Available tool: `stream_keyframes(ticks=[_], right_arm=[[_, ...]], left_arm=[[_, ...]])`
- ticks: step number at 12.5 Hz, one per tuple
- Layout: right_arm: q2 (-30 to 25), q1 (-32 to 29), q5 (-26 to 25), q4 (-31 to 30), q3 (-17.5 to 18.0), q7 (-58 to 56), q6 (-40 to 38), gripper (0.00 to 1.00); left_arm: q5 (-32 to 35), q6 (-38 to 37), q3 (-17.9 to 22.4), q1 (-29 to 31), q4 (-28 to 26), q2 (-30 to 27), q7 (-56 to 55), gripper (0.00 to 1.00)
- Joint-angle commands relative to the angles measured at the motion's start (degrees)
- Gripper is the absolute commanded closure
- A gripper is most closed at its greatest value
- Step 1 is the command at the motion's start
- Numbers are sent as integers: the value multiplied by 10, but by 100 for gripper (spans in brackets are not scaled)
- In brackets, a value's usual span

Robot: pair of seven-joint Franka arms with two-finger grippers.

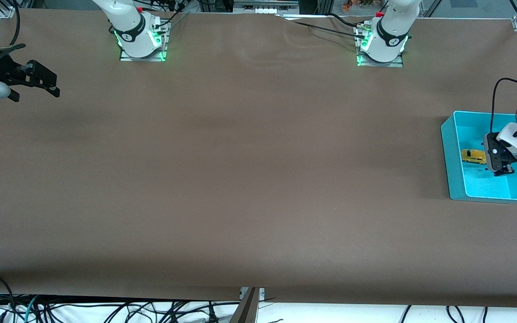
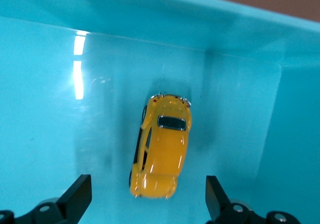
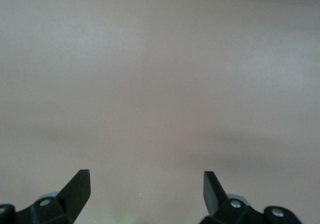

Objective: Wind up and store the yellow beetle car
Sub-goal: 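Lower the car into the cyan bin and open the left gripper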

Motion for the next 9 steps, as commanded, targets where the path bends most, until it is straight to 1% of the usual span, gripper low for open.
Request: stream_keyframes(ticks=[1, 2, 3, 4, 6, 8, 9], right_arm=[[6, 0, -1, 17, -1, 5, -15, 0], [6, 0, -1, 17, -1, 5, -15, 0], [6, 0, -1, 17, -1, 5, -15, 0], [6, 0, -1, 17, -1, 5, -15, 0], [6, 0, -1, 17, -1, 4, -15, 0], [6, 0, -1, 17, -1, 5, -15, 0], [6, 0, -1, 17, -1, 5, -15, 0]], left_arm=[[2, -76, -37, 2, 30, -55, -19, 0], [2, -118, -50, 1, 63, -57, -32, 0], [4, -177, -67, -7, 100, -57, -49, 0], [7, -236, -76, -26, 137, -57, -73, 0], [6, -334, -76, -82, 203, -56, -118, 0], [1, -392, -79, -114, 237, -58, -174, 0], [-7, -426, -81, -135, 263, -57, -199, 0]])
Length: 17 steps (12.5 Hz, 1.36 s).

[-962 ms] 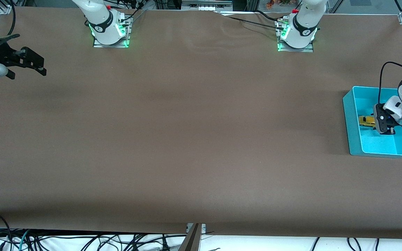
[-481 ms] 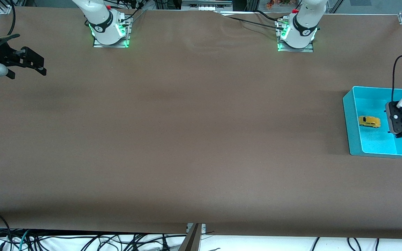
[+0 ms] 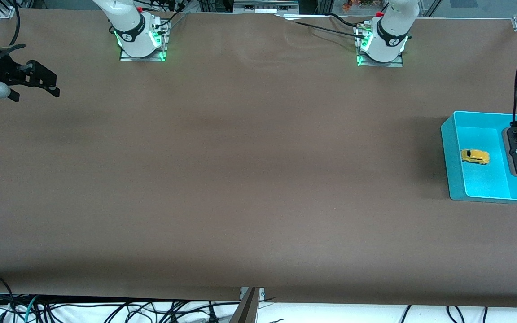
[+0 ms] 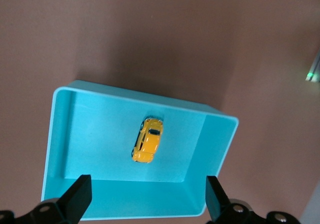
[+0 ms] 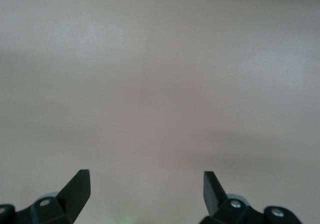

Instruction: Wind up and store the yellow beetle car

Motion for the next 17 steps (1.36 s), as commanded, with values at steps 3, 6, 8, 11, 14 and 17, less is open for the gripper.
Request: stream_keyframes(ticks=[3, 6, 8, 11, 14, 17], right_arm=[[6, 1, -1, 17, -1, 5, -14, 0], [6, 1, -1, 17, -1, 5, -14, 0], [6, 1, -1, 18, -1, 5, -14, 0], [6, 1, -1, 17, 0, 5, -15, 0], [5, 2, -1, 18, 2, 6, -14, 0], [6, 3, 0, 17, 3, 7, -14, 0]], left_arm=[[-67, -86, 1, -62, 89, 10, -108, 0], [-125, -132, 0, -102, 120, 10, -218, 0], [-127, -138, 1, -141, 138, 10, -278, 0], [-132, -163, 9, -167, 161, 5, -358, 0], [-150, -106, 80, -222, 106, -62, -526, 0], [-201, -17, 156, -271, 14, -135, -642, 0]])
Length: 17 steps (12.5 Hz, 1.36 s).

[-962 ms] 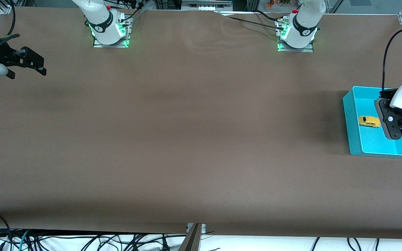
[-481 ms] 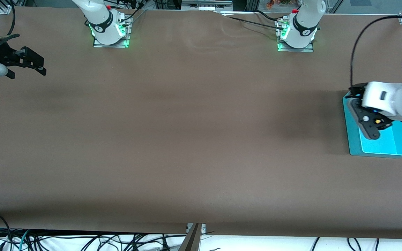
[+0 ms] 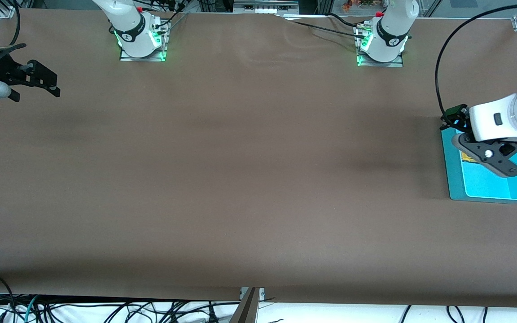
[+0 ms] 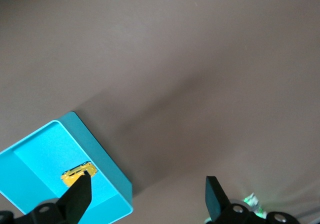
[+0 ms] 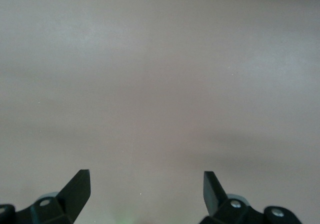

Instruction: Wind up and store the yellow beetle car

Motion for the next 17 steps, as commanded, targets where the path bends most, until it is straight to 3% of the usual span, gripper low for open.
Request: stream_keyframes(ticks=[1, 4, 7, 17], right_arm=[[6, 2, 0, 17, 2, 5, -11, 0], [6, 3, -1, 17, 2, 0, -10, 0], [6, 3, -1, 17, 2, 0, -8, 0], [7, 0, -2, 17, 0, -2, -8, 0]], left_arm=[[-40, 86, 75, -49, -123, -93, -79, 0], [-22, 102, 88, -74, -179, -138, -202, 0], [-31, 163, 99, -90, -246, -182, -257, 0], [-51, 173, 128, -100, -269, -189, -251, 0]])
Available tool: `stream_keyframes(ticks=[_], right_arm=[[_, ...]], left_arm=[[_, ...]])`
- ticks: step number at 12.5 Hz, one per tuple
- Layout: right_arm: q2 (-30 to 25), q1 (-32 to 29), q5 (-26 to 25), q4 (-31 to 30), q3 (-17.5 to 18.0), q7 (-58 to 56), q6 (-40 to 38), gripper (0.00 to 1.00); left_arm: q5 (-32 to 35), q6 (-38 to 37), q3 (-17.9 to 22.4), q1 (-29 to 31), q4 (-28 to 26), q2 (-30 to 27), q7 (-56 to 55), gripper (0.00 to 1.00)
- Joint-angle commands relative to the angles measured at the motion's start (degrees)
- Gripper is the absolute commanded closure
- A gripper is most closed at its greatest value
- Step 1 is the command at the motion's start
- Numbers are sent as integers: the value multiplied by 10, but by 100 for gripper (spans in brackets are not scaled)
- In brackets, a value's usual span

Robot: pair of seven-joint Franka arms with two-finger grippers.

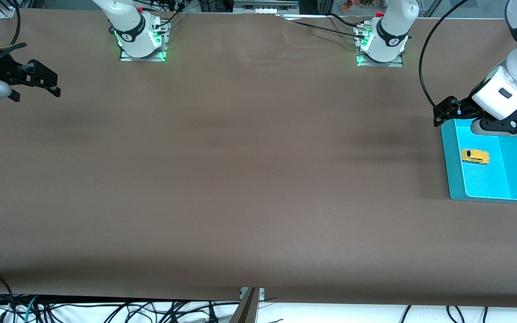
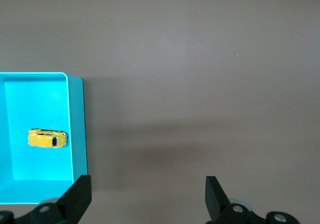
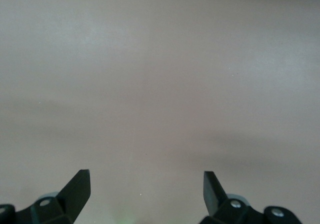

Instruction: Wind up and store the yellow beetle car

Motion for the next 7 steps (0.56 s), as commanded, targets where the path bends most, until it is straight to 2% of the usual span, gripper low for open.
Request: stream_keyframes(ticks=[1, 7], right_arm=[[6, -1, -2, 16, 0, -2, -8, 0], [6, -2, -3, 16, -1, -2, -9, 0]], left_arm=[[-14, 9, 9, -5, -19, -18, 1, 0], [-14, 8, 13, -5, -19, -16, 3, 0]])
